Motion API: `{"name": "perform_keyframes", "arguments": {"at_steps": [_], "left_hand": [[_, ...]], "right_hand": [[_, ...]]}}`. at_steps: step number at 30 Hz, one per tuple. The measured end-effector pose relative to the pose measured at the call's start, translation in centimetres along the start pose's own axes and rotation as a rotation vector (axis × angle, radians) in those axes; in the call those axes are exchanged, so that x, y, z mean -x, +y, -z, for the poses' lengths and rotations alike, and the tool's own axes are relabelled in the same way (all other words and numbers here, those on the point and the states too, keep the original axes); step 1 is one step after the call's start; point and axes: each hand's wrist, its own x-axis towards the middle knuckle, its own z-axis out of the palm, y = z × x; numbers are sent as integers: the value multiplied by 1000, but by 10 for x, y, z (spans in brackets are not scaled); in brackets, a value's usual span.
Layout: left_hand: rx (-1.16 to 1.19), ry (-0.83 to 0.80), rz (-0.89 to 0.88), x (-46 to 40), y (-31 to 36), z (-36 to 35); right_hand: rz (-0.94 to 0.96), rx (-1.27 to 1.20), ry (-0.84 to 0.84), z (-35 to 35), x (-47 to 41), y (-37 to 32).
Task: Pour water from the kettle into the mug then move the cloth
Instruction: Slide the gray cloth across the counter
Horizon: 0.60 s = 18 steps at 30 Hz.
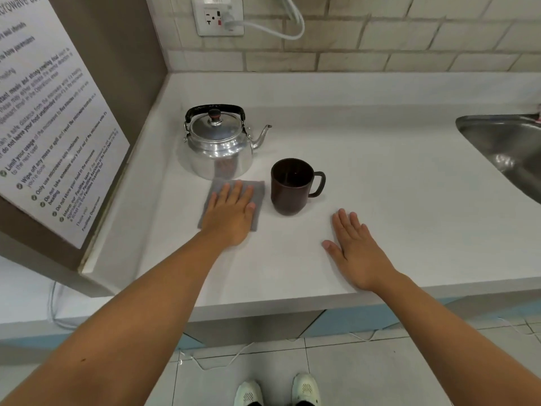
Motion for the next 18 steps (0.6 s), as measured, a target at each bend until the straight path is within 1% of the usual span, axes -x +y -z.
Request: {"name": "perform_keyframes", "arguments": {"at_steps": [2, 5, 7, 9, 14, 18], "left_hand": [[-6, -5, 69, -1, 8, 0], [-12, 25, 59, 8, 22, -7], [-8, 46, 100, 17, 19, -8], [-12, 33, 151, 29, 14, -9], [-8, 71, 127, 77, 18, -20], [-12, 79, 145, 94, 20, -21]], "right_hand": [[4, 15, -5, 0, -1, 0], [6, 18, -1, -1, -1, 1], [10, 19, 0, -1, 0, 2], [15, 22, -2, -1, 0, 3], [28, 21, 7, -1, 0, 4], [33, 19, 19, -1, 2, 4]]}}
